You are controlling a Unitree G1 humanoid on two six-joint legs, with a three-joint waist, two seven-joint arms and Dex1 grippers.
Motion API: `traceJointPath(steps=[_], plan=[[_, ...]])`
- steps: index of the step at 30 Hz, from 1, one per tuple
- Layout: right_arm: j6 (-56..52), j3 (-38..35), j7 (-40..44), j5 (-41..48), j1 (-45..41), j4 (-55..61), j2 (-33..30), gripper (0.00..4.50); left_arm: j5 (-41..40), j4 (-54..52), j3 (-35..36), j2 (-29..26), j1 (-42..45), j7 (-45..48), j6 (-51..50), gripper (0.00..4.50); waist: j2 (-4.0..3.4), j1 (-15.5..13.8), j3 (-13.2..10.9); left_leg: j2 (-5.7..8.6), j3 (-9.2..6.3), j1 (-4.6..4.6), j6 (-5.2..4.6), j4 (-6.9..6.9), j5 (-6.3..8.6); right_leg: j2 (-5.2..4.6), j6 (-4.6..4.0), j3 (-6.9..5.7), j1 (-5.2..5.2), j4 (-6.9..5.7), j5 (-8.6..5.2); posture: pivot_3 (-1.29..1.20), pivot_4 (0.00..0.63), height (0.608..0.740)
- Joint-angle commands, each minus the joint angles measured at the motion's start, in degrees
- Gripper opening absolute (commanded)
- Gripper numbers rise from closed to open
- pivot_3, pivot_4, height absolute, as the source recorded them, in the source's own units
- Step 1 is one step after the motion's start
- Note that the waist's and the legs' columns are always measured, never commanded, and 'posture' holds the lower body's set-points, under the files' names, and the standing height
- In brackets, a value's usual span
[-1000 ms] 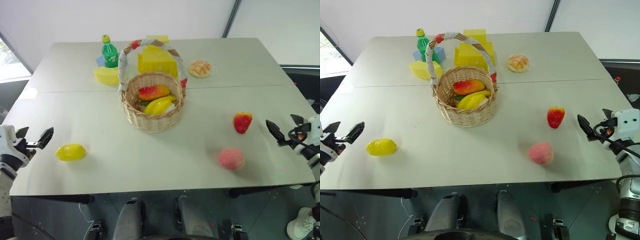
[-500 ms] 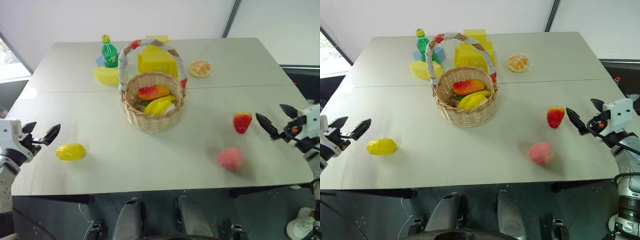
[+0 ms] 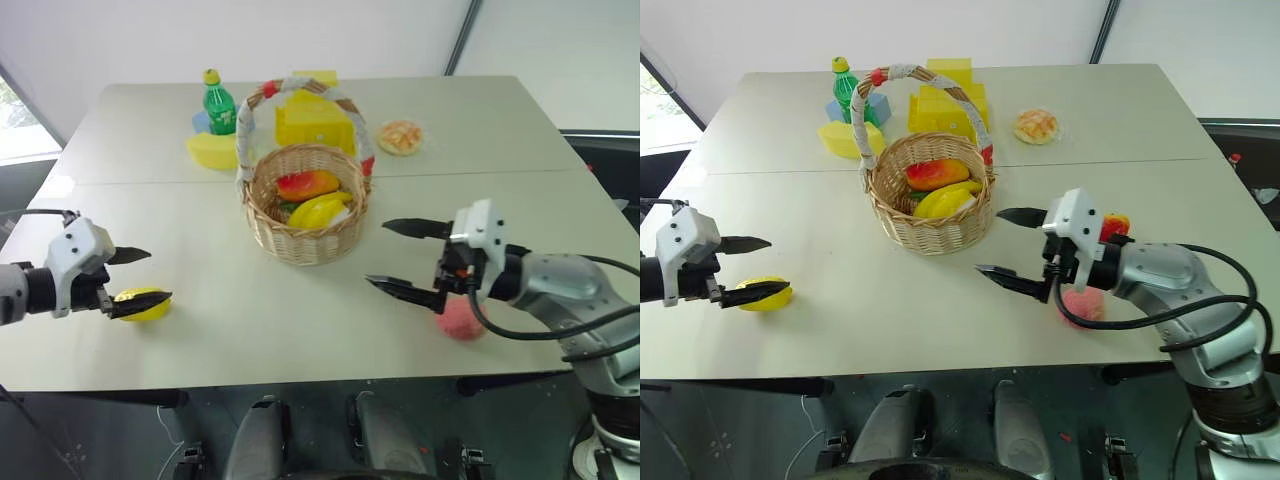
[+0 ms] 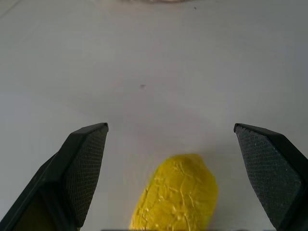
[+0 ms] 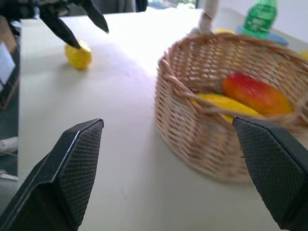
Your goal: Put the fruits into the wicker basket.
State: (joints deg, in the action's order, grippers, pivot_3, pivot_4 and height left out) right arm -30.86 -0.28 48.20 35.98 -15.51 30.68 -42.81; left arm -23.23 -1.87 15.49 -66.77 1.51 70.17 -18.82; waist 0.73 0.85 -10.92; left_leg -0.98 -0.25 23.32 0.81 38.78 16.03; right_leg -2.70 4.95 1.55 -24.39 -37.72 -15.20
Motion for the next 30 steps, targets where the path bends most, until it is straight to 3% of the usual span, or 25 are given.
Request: traceJointPath(steps=[1,15,23,26,28,30], plan=[[1.5,2.7,0.7,-1.7,-1.0,0.4,1.6,4.49,4.4,2.7,-3.0,-4.5,3.5,4.5,4.8,4.5,0.06,-0.2,0.0,0.02,0.0,0.04,0.0,0.01,0.0,0.01,0.05,-0.03,0.0,0.02,0.02,0.0,0.15,0.74],[0.0,7.4,-0.2,-2.4,-2.0,2.5,6.3,4.49,16.4,11.7,-15.2,-5.3,11.2,10.7,16.0,4.5,0.07,0.0,0.0,0.04,0.11,0.06,0.0,0.03,0.0,0.14,0.14,-0.07,-0.04,-0.01,0.07,0.0,0.15,0.74],[-1.0,7.9,-1.1,-2.3,-2.6,3.2,7.2,4.49,17.9,15.4,-17.1,-3.8,13.9,11.8,18.6,4.5,0.09,0.0,0.0,0.04,0.11,0.07,0.0,0.05,0.0,0.12,0.15,-0.07,-0.04,-0.02,0.08,0.0,0.15,0.74],[-0.6,8.2,-1.2,-2.4,-2.4,3.1,7.6,4.5,16.5,15.7,-16.0,-3.7,13.3,12.8,18.0,3.65,0.09,0.1,0.0,0.03,0.1,0.07,0.0,0.06,0.0,0.13,0.15,-0.07,-0.04,-0.05,0.08,0.0,0.15,0.74],[-0.3,8.6,-1.2,-2.8,-2.0,3.2,7.9,4.5,17.4,16.4,-15.6,-3.7,12.8,11.5,18.8,2.54,0.09,0.1,0.0,0.03,0.09,0.07,0.0,0.06,0.0,0.14,0.15,-0.07,-0.04,-0.05,0.08,0.0,0.15,0.74],[-0.2,8.8,-1.2,-3.1,-2.0,3.1,8.2,4.5,18.5,17.3,-15.3,-4.0,12.2,10.2,20.5,1.85,0.09,0.1,0.0,0.03,0.09,0.06,0.0,0.06,0.0,0.13,0.15,-0.07,-0.04,-0.05,0.08,0.0,0.15,0.74]])
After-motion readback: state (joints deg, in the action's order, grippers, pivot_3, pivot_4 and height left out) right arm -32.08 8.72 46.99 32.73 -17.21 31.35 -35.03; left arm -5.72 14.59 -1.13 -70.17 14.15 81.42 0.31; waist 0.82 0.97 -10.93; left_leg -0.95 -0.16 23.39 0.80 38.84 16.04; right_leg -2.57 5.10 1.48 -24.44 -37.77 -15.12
